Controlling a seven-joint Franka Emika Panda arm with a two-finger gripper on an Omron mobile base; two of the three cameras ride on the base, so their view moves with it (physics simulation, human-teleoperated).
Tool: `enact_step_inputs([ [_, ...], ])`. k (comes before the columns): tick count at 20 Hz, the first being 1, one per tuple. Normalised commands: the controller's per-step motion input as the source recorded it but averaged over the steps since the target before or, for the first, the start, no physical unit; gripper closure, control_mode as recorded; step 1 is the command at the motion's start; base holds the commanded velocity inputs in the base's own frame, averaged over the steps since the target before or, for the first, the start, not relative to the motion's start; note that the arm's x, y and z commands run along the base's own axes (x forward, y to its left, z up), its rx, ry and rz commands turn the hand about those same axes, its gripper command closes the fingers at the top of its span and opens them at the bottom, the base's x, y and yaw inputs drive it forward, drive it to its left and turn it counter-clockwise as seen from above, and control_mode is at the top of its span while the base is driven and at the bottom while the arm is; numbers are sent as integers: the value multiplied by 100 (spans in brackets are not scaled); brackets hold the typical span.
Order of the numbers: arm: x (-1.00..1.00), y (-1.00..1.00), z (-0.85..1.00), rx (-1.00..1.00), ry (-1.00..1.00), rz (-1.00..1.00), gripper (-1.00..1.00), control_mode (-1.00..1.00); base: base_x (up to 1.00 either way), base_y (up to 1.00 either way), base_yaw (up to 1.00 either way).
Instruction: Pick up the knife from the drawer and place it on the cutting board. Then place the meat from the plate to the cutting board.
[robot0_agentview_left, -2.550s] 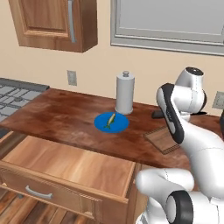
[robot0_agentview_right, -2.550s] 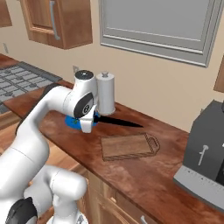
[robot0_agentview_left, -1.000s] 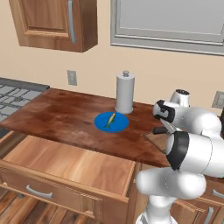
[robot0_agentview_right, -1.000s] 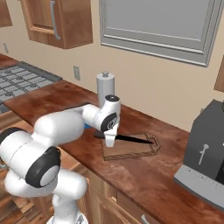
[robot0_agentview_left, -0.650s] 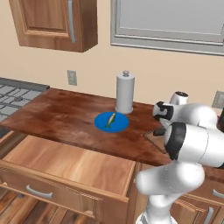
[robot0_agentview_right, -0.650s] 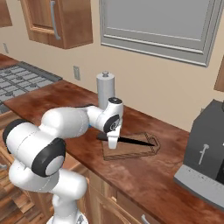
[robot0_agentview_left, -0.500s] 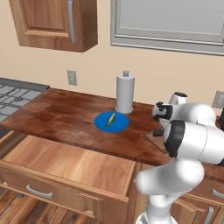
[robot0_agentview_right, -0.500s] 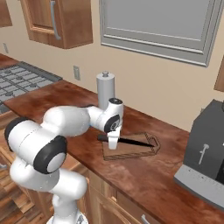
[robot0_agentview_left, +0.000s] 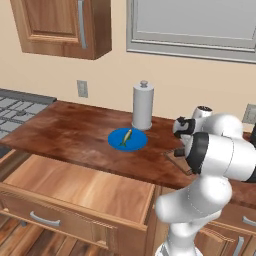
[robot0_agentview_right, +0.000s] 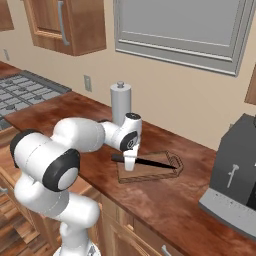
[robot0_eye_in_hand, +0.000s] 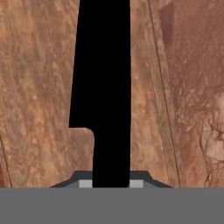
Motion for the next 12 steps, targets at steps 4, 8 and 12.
enact_step_inputs([
  [4,3,0,-12,0,0,0,100,-100,0,0,0],
  [8,10,0,-31,0,0,0,100,-100,0,0,0],
  [12,11,-8,-28,0,0,0,100,-100,0,0,0],
])
